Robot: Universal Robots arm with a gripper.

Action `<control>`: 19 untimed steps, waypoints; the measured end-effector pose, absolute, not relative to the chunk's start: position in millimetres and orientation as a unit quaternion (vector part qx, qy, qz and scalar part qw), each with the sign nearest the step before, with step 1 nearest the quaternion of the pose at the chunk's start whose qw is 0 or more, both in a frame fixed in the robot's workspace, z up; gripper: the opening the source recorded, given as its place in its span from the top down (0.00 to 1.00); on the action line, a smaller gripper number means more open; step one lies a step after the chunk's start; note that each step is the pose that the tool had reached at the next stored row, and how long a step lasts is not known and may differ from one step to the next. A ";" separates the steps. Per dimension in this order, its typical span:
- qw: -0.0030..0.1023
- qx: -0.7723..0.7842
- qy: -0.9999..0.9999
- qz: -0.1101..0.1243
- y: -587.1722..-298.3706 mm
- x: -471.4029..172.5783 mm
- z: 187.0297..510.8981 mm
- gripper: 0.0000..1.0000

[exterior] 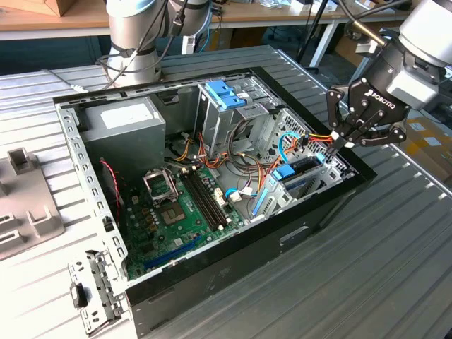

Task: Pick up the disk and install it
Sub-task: 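Insert the first disk wire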

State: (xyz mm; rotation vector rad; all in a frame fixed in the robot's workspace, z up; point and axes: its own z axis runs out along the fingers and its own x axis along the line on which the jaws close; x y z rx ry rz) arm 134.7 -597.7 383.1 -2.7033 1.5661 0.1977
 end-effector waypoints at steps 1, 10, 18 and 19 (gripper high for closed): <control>0.005 -0.865 0.498 0.063 -597.7 134.7 383.1 0.89; 0.004 -0.877 0.476 0.063 -597.7 134.7 383.0 0.89; 0.000 -0.902 0.427 0.063 -597.7 134.7 383.1 0.89; 0.000 -0.905 0.421 0.063 -597.7 134.7 383.0 0.89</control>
